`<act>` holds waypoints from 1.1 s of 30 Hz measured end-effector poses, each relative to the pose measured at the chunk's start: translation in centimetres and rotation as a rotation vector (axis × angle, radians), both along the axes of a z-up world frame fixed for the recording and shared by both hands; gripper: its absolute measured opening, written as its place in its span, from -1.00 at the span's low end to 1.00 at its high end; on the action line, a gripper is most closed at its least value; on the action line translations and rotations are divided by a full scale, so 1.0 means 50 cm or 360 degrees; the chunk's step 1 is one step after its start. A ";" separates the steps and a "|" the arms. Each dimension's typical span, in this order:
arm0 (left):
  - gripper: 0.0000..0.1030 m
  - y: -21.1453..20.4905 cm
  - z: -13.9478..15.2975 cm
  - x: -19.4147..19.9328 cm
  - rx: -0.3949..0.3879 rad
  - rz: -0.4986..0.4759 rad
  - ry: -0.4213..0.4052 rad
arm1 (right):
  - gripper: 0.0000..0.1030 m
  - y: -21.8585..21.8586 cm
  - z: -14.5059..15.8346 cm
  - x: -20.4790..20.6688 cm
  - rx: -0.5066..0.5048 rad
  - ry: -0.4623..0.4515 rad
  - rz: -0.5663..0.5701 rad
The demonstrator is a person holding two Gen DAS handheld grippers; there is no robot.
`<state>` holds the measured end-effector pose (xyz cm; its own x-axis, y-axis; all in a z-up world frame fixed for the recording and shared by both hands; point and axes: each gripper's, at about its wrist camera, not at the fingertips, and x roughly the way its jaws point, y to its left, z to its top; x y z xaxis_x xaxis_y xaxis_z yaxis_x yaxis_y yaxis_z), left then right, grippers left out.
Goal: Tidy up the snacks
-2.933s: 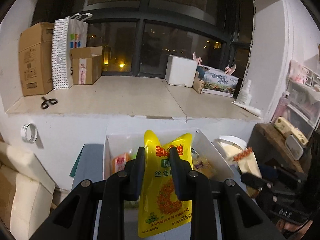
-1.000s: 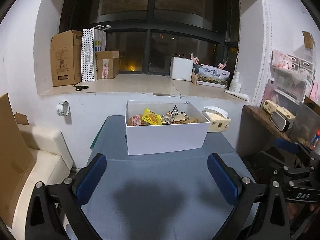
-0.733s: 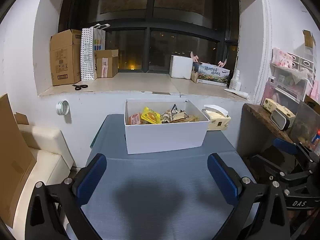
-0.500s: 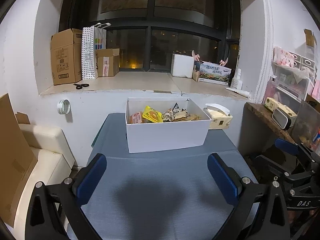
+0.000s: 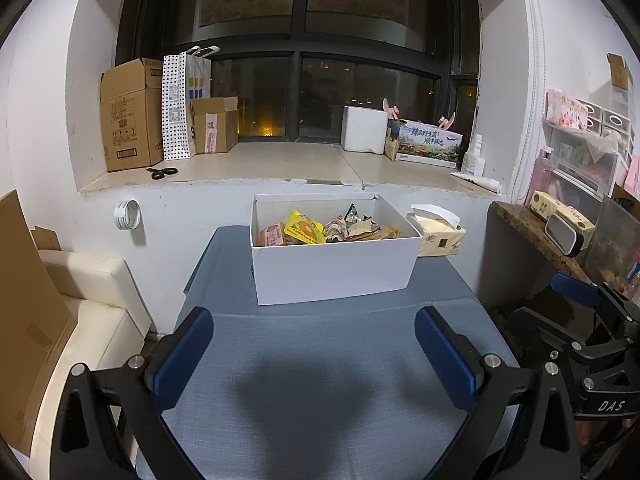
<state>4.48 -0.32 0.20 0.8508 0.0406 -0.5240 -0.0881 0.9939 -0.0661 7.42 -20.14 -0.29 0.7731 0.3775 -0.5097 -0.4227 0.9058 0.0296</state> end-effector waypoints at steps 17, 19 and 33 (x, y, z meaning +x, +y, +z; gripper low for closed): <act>1.00 -0.001 -0.007 0.006 -0.0009 -0.0002 0.0027 | 1.00 0.004 0.000 -0.001 0.0000 -0.0002 0.0007; 1.00 0.000 -0.007 0.005 -0.0011 -0.0004 0.0025 | 1.00 0.003 0.000 -0.001 0.0002 -0.0002 0.0006; 1.00 -0.004 -0.010 0.008 -0.0004 0.0002 0.0034 | 1.00 0.004 0.002 -0.001 -0.0003 -0.0001 0.0009</act>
